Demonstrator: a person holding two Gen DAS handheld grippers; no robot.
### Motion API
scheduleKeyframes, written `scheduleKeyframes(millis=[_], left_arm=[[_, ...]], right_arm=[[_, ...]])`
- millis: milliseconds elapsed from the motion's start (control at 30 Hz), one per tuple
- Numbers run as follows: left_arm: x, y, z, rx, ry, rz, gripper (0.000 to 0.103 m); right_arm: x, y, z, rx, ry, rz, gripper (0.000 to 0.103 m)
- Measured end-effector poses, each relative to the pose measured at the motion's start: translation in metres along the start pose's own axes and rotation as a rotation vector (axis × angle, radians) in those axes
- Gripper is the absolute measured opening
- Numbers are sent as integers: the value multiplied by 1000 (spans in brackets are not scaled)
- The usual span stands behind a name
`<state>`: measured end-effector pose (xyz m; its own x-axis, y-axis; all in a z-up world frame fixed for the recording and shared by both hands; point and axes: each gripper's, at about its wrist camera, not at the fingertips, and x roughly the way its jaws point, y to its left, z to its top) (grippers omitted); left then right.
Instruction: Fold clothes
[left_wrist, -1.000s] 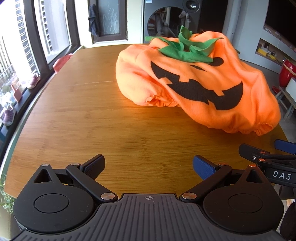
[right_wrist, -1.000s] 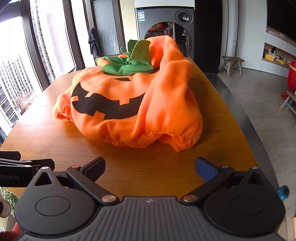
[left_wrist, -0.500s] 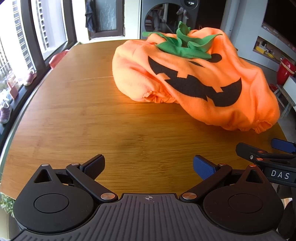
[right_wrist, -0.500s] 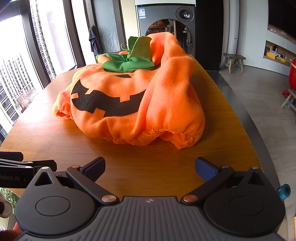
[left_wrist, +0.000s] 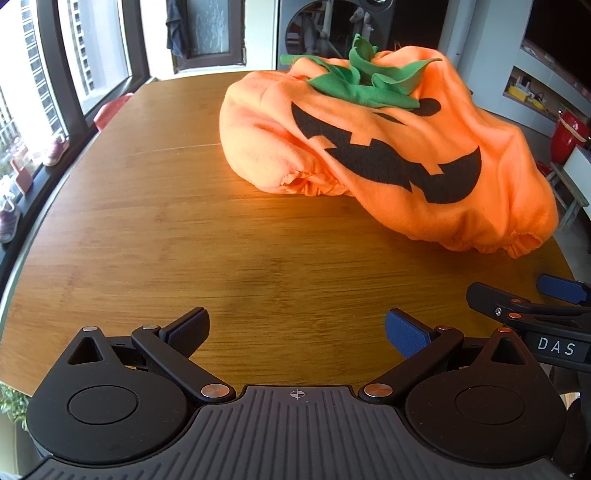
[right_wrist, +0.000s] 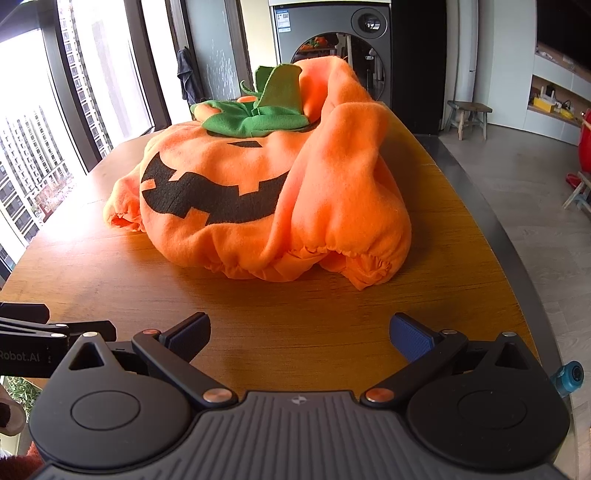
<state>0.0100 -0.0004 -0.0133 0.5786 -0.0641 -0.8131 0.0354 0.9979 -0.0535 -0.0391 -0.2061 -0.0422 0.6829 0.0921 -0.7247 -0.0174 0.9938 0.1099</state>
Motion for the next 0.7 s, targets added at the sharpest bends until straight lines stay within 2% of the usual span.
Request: scheduleKeyframes(millis=[700], left_arm=[[3, 0, -1, -5, 13, -9, 103]], right_arm=[[3, -1, 0, 9, -1, -6, 103]])
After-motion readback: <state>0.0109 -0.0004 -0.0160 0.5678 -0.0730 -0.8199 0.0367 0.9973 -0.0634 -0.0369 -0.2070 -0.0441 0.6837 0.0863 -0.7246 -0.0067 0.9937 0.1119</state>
